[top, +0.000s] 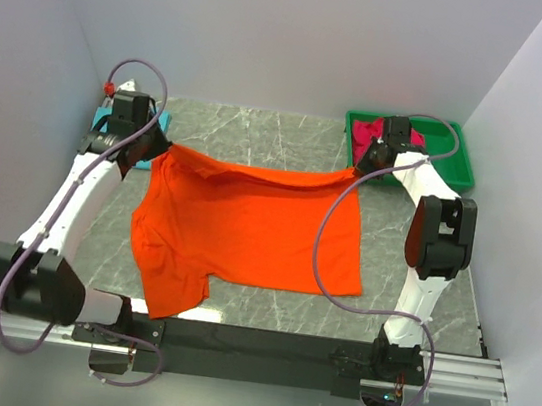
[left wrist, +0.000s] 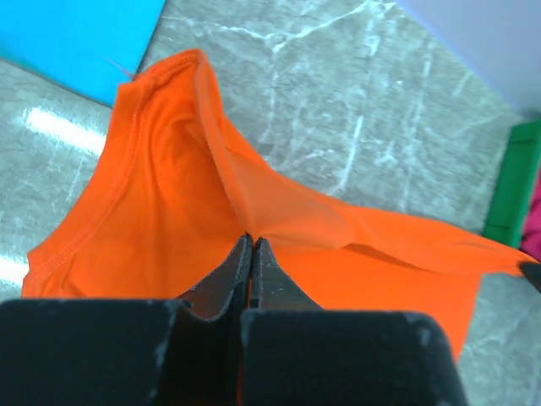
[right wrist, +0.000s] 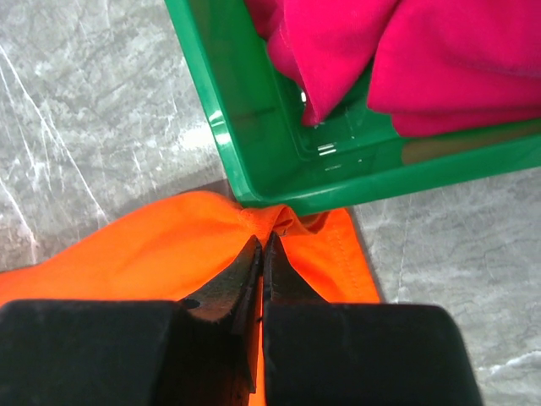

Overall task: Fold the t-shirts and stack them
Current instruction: Fold the tshirt

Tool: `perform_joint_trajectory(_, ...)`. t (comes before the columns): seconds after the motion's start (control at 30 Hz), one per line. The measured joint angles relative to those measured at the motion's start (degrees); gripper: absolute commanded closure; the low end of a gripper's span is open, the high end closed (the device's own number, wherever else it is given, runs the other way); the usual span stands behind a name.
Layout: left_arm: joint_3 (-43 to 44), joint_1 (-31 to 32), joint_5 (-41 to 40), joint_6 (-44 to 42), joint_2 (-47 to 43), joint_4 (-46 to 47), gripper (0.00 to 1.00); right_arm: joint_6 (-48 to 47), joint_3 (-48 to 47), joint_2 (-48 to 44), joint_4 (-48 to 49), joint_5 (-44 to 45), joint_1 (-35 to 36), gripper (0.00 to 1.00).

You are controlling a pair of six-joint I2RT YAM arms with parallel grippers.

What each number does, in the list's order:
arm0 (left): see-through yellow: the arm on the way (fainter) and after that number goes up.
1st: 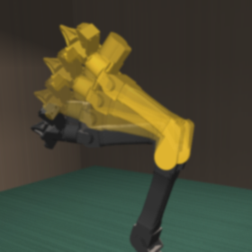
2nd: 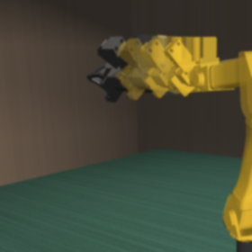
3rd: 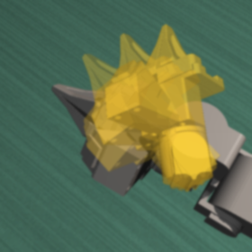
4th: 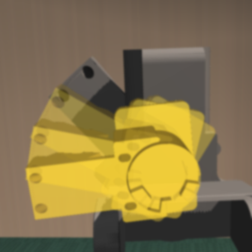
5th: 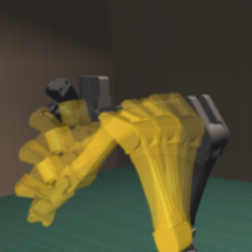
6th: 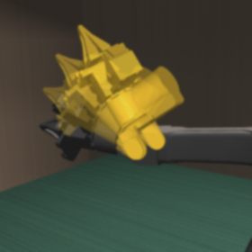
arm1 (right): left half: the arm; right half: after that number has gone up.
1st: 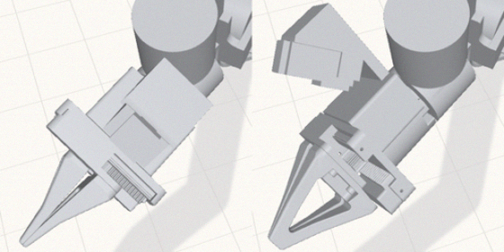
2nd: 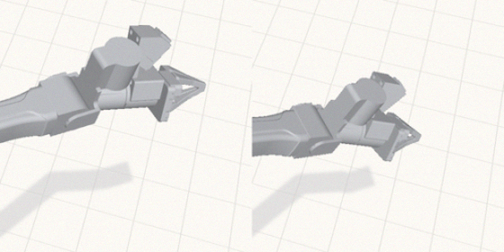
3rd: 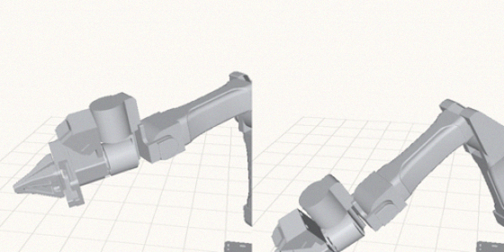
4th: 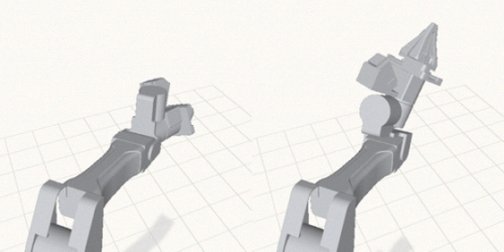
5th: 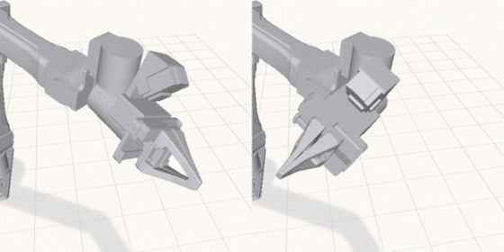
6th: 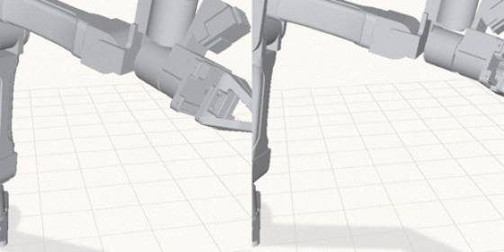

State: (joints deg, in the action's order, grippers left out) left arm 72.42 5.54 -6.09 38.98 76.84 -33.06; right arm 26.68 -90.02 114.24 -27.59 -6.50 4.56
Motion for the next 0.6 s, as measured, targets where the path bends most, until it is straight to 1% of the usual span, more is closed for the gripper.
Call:
perform_joint_trajectory(0.2,-3.74,0.0,0.9,1.75,-6.32,-0.48,0.99,-0.13,0.02,-0.39,-1.07,0.02,0.0,1.0)
perform_joint_trajectory(0.37,-11.1,0.0,1.77,5.2,-11.1,-0.24,0.99,0.07,0.72,-2.01,-1.2,0.02,0.0,1.0)
perform_joint_trajectory(0.6,-19.93,0.0,2.27,9.64,-16.48,0.57,0.99,1.05,5.38,-5.81,-1.2,1.2,0.0,1.0)
